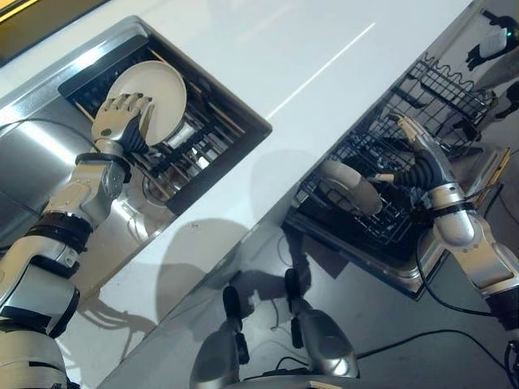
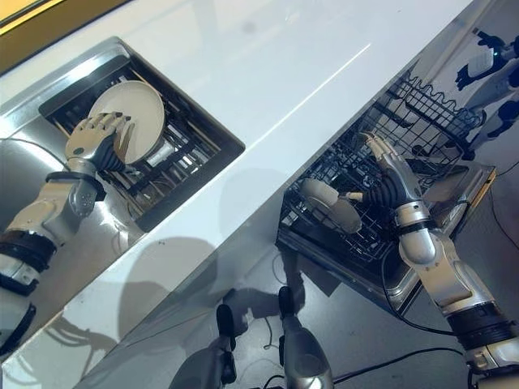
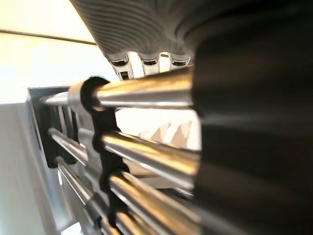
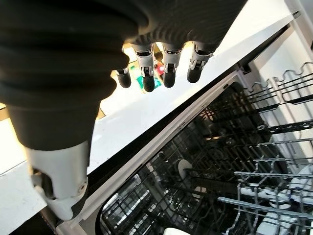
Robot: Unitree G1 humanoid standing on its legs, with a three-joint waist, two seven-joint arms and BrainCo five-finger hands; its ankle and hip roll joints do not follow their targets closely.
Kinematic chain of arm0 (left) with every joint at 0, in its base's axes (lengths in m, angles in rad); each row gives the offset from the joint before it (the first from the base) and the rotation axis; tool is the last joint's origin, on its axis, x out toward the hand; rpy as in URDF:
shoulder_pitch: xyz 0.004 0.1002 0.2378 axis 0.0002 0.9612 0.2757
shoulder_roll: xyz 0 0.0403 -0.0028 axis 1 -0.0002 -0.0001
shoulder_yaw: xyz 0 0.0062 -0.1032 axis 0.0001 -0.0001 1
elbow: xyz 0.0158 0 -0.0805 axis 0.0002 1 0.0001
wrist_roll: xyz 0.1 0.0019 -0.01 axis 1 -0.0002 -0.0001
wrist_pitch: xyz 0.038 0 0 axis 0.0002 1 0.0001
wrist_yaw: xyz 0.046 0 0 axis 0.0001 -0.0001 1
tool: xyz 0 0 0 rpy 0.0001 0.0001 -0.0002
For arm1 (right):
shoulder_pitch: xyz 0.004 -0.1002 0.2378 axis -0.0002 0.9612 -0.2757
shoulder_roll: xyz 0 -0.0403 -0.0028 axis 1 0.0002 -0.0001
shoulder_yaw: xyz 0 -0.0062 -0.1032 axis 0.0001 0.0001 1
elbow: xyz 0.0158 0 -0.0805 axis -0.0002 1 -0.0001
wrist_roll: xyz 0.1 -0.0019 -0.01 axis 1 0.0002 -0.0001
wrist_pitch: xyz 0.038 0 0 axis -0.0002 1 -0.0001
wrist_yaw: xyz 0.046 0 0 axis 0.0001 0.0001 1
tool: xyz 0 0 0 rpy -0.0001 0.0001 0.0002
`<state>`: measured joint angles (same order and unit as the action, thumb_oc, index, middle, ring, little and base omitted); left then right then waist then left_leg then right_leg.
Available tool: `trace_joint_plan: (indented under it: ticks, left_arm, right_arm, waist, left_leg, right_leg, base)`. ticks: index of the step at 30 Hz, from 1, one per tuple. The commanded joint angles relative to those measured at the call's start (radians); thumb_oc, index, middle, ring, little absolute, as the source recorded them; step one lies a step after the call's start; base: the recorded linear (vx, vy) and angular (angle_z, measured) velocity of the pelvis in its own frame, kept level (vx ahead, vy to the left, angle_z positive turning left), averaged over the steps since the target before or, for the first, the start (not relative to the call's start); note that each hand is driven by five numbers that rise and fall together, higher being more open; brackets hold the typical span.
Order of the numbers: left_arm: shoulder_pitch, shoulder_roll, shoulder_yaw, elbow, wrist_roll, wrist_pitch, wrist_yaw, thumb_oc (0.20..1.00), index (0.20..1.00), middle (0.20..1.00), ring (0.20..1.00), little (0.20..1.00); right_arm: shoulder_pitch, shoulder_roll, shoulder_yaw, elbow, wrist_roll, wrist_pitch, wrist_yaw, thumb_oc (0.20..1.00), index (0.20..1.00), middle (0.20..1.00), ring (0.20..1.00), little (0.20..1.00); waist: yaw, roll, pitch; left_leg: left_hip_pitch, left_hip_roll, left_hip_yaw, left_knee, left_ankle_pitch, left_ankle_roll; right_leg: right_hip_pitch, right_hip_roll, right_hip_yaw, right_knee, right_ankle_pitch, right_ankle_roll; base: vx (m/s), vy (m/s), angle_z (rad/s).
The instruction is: Pick up plates and place into dishwasher.
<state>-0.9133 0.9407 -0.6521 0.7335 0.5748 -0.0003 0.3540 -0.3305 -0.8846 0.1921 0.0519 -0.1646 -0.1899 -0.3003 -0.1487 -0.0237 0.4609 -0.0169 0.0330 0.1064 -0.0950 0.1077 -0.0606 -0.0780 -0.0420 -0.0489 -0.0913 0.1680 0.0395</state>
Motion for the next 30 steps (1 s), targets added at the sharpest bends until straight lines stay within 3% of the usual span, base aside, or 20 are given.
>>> trace_joint_plan:
  ticks: [1, 9, 10, 11, 12, 19, 22, 25, 30]
  left_arm:
    - [-0.099, 0.045, -0.06, 0.077, 0.072, 0.054, 0.006, 1.0, 1.0, 1.0, 1.0, 1.0]
    - [-0.12, 0.026, -0.092, 0.118, 0.14, 0.095, -0.01, 1.0, 1.0, 1.0, 1.0, 1.0]
    - [-0.122, 0.024, -0.094, 0.121, 0.145, 0.102, -0.011, 0.912, 0.912, 0.912, 0.912, 0.912]
    - [-0.122, 0.021, -0.094, 0.124, 0.158, 0.104, -0.007, 0.674, 0.674, 0.674, 0.674, 0.674]
    - [-0.125, 0.023, -0.097, 0.126, 0.172, 0.102, -0.005, 0.2, 0.2, 0.2, 0.2, 0.2]
    - [-0.128, 0.044, -0.105, 0.096, 0.215, 0.1, 0.02, 0.2, 0.2, 0.2, 0.2, 0.2]
    - [-0.11, 0.059, -0.081, 0.068, 0.206, 0.074, 0.103, 0.2, 0.2, 0.2, 0.2, 0.2]
    - [-0.09, 0.077, -0.041, 0.031, 0.146, 0.014, 0.25, 0.2, 0.2, 0.2, 0.2, 0.2]
    - [0.007, 0.075, 0.08, -0.024, 0.093, -0.058, 0.425, 0.2, 0.2, 0.2, 0.2, 0.2]
  right_arm:
    - [-0.124, -0.065, -0.016, -0.014, 0.041, -0.007, -0.036, 1.0, 1.0, 1.0, 1.0, 1.0]
    - [-0.156, -0.061, 0.007, 0.001, 0.041, -0.003, -0.031, 1.0, 1.0, 1.0, 1.0, 1.0]
    - [-0.161, -0.061, 0.011, 0.002, 0.04, -0.004, -0.03, 1.0, 1.0, 1.0, 1.0, 1.0]
    - [-0.166, -0.059, 0.015, 0.003, 0.036, -0.005, -0.028, 1.0, 1.0, 1.0, 1.0, 1.0]
    - [-0.17, -0.06, 0.017, 0.001, 0.033, -0.002, -0.027, 1.0, 1.0, 1.0, 1.0, 1.0]
    - [-0.161, -0.063, 0.01, -0.02, 0.046, -0.007, -0.021, 1.0, 1.0, 1.0, 1.0, 1.0]
    - [-0.137, -0.059, -0.007, -0.031, 0.043, -0.019, -0.018, 1.0, 1.0, 1.0, 1.0, 1.0]
    - [-0.102, -0.052, -0.032, -0.045, 0.038, -0.031, -0.016, 1.0, 1.0, 1.0, 1.0, 1.0]
    - [-0.028, -0.028, -0.083, -0.062, 0.008, -0.063, -0.011, 1.0, 1.0, 1.0, 1.0, 1.0]
  waist:
    - [-0.006, -0.015, 0.026]
    - [-0.005, -0.016, 0.037]
    - [-0.005, -0.016, 0.038]
    - [-0.004, -0.017, 0.038]
    - [-0.004, -0.016, 0.037]
    - [-0.003, -0.012, 0.027]
    - [-0.003, -0.008, 0.015]
    - [-0.002, -0.004, -0.002]
    - [0.0, 0.002, -0.027]
  left_leg:
    - [-0.058, -0.079, 0.014, 0.038, -0.114, 0.052]
    - [-0.079, -0.08, 0.012, 0.033, -0.106, 0.046]
    - [-0.08, -0.08, 0.012, 0.033, -0.106, 0.046]
    - [-0.081, -0.08, 0.011, 0.033, -0.105, 0.045]
    - [-0.081, -0.08, 0.011, 0.032, -0.104, 0.044]
    - [-0.076, -0.082, 0.003, 0.026, -0.103, 0.04]
    - [-0.067, -0.083, 0.0, 0.026, -0.104, 0.038]
    - [-0.058, -0.083, -0.004, 0.024, -0.106, 0.037]
    - [-0.044, -0.082, -0.011, 0.024, -0.111, 0.037]
  right_leg:
    - [-0.053, 0.047, -0.02, 0.068, -0.123, 0.06]
    - [-0.077, 0.045, -0.029, 0.068, -0.117, 0.063]
    - [-0.078, 0.045, -0.03, 0.068, -0.117, 0.063]
    - [-0.078, 0.044, -0.031, 0.068, -0.116, 0.063]
    - [-0.079, 0.044, -0.033, 0.066, -0.115, 0.064]
    - [-0.076, 0.043, -0.04, 0.063, -0.116, 0.064]
    - [-0.067, 0.041, -0.043, 0.063, -0.118, 0.062]
    - [-0.056, 0.042, -0.044, 0.062, -0.123, 0.059]
    - [-0.043, 0.045, -0.041, 0.065, -0.132, 0.054]
  base:
    - [-0.06, 0.013, 0.0]
    - [-0.04, 0.007, 0.0]
    - [0.0, 0.0, 0.0]
    - [0.0, 0.0, 0.0]
    - [0.0, 0.0, 0.0]
    - [-0.01, -0.011, 0.04]
    - [0.0, 0.0, 0.0]
    - [0.0, 0.0, 0.0]
    - [0.0, 0.0, 0.0]
